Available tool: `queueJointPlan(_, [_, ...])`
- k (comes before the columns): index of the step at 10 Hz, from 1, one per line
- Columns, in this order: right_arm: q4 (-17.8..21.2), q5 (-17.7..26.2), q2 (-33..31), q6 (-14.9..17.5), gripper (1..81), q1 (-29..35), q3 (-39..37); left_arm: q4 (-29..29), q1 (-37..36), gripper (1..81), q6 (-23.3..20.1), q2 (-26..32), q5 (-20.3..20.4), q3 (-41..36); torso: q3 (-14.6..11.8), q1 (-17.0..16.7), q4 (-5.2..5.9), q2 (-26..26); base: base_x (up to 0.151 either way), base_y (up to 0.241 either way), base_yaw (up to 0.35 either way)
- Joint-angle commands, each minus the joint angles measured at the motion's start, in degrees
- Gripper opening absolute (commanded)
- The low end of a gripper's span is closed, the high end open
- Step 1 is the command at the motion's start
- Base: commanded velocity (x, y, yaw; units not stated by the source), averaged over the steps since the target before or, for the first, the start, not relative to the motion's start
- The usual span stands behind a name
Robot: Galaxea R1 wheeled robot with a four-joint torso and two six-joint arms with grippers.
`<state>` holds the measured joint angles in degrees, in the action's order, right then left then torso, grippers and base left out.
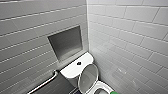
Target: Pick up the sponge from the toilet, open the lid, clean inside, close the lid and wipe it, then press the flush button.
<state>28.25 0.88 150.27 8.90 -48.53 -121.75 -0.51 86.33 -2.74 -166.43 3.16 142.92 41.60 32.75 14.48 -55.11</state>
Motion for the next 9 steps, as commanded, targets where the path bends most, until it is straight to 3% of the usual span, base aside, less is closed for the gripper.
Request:
queueJointPlan(1, [0.85, 2.99, -1.27, -0.2, 1.0, 9.44, 0.64, -0.54, -0.16, 81.1, 0.11, 0.56, -4.3, -0.19, 5.23, 0.0, 0.0, 0.0, 0.0, 0.0, 0.0])
queueJointPlan(3, [1.02, 5.27, -1.0, -0.2, 1.0, 12.26, 1.0, -0.54, -0.24, 81.1, 0.11, 0.56, -4.3, -0.19, 9.24, 0.02, 0.0, 0.02, 0.0, 0.0, 0.0])
queueJointPlan(4, [0.85, 5.63, -0.65, -0.2, 1.0, 12.97, 1.17, -0.63, -0.24, 81.1, 0.19, 0.48, -4.3, -0.19, 7.48, 0.02, 0.0, 0.04, 0.0, 0.0, 0.0])
queueJointPlan(8, [-0.03, 8.7, 1.81, -0.11, 1.0, 17.97, 0.91, -0.63, -0.24, 81.1, 0.19, 0.21, -4.12, -0.01, 9.05, 0.06, 0.0, 0.11, 0.0, 0.0, 0.0])
queueJointPlan(9, [-0.12, 8.97, 2.87, -0.02, 1.0, 18.85, 0.29, -0.63, -0.16, 81.1, 0.19, 0.12, -4.12, 0.43, 9.02, 3.76, 0.0, -5.62, 0.0, 0.0, 0.0])
